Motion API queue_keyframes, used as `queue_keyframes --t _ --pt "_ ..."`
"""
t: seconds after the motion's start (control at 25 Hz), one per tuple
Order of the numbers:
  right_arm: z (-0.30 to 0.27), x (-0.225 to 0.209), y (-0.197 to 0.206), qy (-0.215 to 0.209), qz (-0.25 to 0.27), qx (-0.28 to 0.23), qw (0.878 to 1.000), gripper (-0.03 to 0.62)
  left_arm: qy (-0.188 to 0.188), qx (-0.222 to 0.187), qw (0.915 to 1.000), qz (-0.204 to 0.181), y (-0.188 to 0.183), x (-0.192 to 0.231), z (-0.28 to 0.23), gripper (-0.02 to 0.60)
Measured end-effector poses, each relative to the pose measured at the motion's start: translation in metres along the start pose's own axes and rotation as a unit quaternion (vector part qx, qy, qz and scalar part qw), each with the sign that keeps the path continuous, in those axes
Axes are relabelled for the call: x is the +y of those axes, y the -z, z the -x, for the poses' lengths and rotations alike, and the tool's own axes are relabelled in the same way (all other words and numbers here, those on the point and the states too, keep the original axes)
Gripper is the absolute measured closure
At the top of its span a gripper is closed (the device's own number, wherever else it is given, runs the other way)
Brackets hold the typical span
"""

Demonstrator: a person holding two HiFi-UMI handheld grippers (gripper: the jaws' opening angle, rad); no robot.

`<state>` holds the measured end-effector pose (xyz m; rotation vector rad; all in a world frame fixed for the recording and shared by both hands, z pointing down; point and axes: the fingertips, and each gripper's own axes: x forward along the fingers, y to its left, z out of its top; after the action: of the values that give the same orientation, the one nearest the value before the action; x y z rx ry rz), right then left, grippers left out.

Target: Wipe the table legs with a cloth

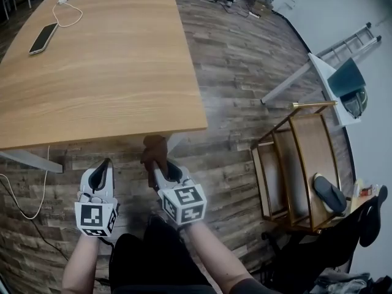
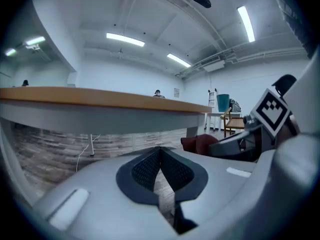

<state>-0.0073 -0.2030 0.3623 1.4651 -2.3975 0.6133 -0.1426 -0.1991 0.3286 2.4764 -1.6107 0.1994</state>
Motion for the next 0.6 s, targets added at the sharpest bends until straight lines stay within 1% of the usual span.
queue_keyframes --t 0.04,0.12,0.2,0.32,0.4,0.52,0.6 --pt "-0.004 -0.001 -0.001 -0.003 0.001 -0.012 1.0 0.531 -0.001 -0.003 1.0 -0.004 0.007 0.003 -0.006 0.563" --pt "-0.01 -0.003 -0.007 -0.004 0.005 -0.035 0.999 0.531 -0.001 -0.01 0.9999 -0.001 0.017 0.009 -0.017 0.562" --pt "-0.013 -0.009 -0.013 0.011 0.011 -0.055 0.998 0.531 0.004 -0.019 0.9998 0.001 0.022 0.013 -0.027 0.562" --pt "-0.018 -0.021 -0.017 0.026 0.001 -0.086 0.996 0.531 0.019 -0.035 0.9992 -0.002 0.03 0.014 -0.041 0.563" --pt "-0.022 -0.03 -0.013 0.034 0.005 -0.095 0.995 0.531 0.027 -0.046 0.9985 -0.005 0.037 0.013 -0.05 0.561" --pt "-0.029 -0.039 0.0 0.048 0.028 -0.1 0.993 0.531 0.029 -0.06 0.9977 -0.009 0.057 0.015 -0.059 0.561" --pt "-0.035 -0.042 0.011 0.047 0.029 -0.105 0.993 0.531 0.028 -0.064 0.9975 -0.006 0.074 0.019 -0.065 0.561"
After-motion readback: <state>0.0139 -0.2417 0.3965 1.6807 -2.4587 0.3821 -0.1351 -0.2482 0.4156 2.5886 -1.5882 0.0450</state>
